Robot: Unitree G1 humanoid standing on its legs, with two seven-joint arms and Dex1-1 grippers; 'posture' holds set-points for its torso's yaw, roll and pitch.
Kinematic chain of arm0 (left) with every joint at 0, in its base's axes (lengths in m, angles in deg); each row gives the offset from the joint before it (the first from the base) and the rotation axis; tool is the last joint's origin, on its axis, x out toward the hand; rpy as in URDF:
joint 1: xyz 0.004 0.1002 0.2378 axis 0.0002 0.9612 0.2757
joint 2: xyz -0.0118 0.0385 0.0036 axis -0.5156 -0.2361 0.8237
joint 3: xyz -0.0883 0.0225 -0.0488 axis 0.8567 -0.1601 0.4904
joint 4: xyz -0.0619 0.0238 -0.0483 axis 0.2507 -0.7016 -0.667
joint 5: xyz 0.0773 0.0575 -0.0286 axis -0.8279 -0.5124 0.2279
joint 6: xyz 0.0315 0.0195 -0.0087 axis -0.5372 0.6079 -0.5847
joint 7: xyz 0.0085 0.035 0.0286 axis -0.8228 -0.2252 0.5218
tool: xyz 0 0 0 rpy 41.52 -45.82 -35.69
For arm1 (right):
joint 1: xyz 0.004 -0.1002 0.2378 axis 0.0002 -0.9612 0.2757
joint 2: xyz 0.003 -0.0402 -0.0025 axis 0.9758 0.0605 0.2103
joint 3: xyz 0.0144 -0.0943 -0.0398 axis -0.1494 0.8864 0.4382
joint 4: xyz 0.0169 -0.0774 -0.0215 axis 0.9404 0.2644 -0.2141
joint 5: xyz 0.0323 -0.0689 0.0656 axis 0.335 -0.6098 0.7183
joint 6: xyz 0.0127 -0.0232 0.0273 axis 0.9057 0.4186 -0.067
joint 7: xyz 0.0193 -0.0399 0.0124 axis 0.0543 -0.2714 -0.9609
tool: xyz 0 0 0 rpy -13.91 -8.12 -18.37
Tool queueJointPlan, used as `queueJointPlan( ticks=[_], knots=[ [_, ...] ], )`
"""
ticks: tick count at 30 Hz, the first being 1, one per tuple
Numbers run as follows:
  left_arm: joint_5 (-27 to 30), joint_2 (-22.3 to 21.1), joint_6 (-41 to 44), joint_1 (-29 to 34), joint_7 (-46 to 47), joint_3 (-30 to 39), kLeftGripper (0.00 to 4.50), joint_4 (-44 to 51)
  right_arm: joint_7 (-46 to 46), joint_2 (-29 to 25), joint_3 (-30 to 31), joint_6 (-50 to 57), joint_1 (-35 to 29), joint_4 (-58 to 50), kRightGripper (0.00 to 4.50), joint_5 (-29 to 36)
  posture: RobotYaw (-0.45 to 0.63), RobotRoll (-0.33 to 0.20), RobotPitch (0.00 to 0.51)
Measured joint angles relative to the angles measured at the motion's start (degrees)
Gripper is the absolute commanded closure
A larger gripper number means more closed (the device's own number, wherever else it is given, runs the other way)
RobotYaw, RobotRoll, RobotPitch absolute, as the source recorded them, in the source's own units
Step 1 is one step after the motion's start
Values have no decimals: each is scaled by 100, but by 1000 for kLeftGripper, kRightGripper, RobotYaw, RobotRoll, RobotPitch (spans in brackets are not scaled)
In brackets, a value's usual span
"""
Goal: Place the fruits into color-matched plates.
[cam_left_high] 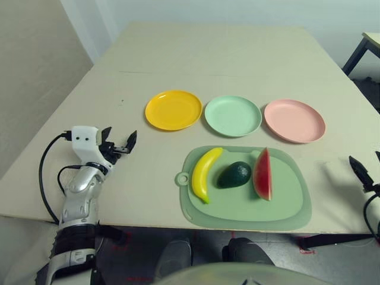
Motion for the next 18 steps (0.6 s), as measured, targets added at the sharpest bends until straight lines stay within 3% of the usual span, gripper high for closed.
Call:
queueJointPlan(
  ticks=[5,8,15,18],
  knots=[
    [290,-525,63,-21,-1372,-347,0,298,-130,-232,138,124,-515,-1030,21,-167,-68,0,80],
    [356,-726,67,-162,-2136,-584,0,263,-431,-713,396,167,-1060,-2358,21,-446,-94,0,80],
    [296,-547,-186,-441,-2595,-867,0,-233,-625,-2023,456,1505,-1204,-4952,21,-403,-127,0,72],
    [289,-541,-193,-399,-2769,-993,0,-271,-654,-2441,721,2037,-825,-5544,21,-444,-118,0,63]
  ],
)
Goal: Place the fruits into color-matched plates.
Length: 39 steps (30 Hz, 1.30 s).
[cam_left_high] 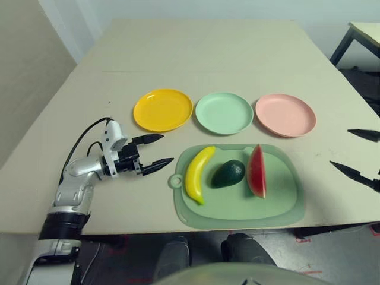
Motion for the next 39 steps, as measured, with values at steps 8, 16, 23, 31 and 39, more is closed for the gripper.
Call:
queueJointPlan(
  ticks=[8,16,23,31,39],
  knots=[
    [11,-2,148,36,-43,-93,0,77,-819,-754,1595,-212,1740,-358,21,-536,-101,0,55],
    [57,-181,242,185,-178,-20,0,431,-2491,-752,3316,-1358,3972,175,21,-1350,-51,0,54],
    [248,-276,63,341,-850,-37,0,857,-2898,-506,4464,-2176,5201,728,21,-2239,-18,0,54],
    [380,-308,128,9,-1267,-148,0,991,-2905,-142,5123,-2309,5720,970,21,-2464,-39,0,55],
    [323,-278,121,-92,-1312,-240,0,814,-2905,224,5473,-2445,5774,1037,21,-2515,-31,0,57]
  ],
)
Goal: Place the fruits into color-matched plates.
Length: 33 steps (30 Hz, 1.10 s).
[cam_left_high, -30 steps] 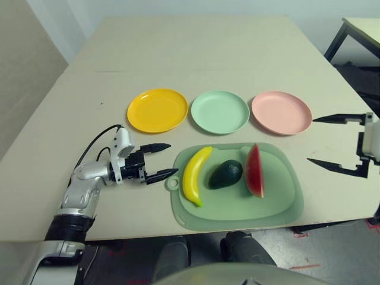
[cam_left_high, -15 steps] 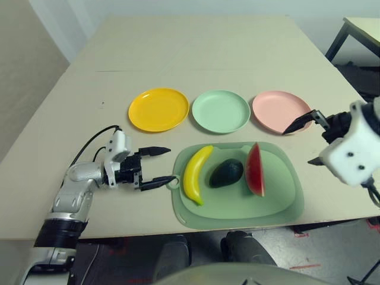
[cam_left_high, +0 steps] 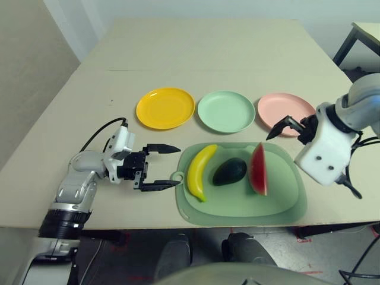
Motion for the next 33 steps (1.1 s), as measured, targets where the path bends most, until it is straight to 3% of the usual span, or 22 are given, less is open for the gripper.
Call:
queueJointPlan(
  ticks=[14,33],
  knots=[
    [0,3,17,21,75,0,0,53,0,889,290,-525,-37,669,21,-207,-1,0,71],
    [100,-152,298,154,358,37,0,502,28,1167,405,-608,-413,1049,21,-706,-12,0,88]
  ],
)
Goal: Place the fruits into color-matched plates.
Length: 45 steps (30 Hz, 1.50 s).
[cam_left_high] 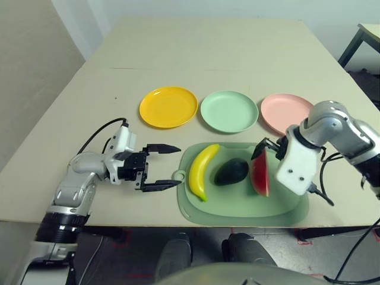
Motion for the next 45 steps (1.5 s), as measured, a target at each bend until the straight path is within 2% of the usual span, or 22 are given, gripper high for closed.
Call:
queueJointPlan(
  ticks=[21,24,30,32,40,45],
  knots=[
    [113,-84,168,-15,65,3,0,183,-49,115,66,630,-48,-81,21,-145,-11,0,89],
    [113,-84,169,-33,69,3,0,183,-50,116,67,708,-131,-145,429,-137,-8,0,86],
    [124,-85,186,-187,115,41,0,180,-51,46,67,737,-216,-191,2675,-113,-9,0,86],
    [125,-89,187,-204,116,61,0,178,-52,-85,69,784,-217,-286,3087,-36,-11,0,85],
    [134,-90,215,-246,113,67,0,176,-26,-746,223,994,-314,-566,3199,219,-25,0,82],
    [132,-82,233,-296,109,63,0,143,-53,-644,220,1077,121,14,3200,126,-39,0,77]
  ],
)
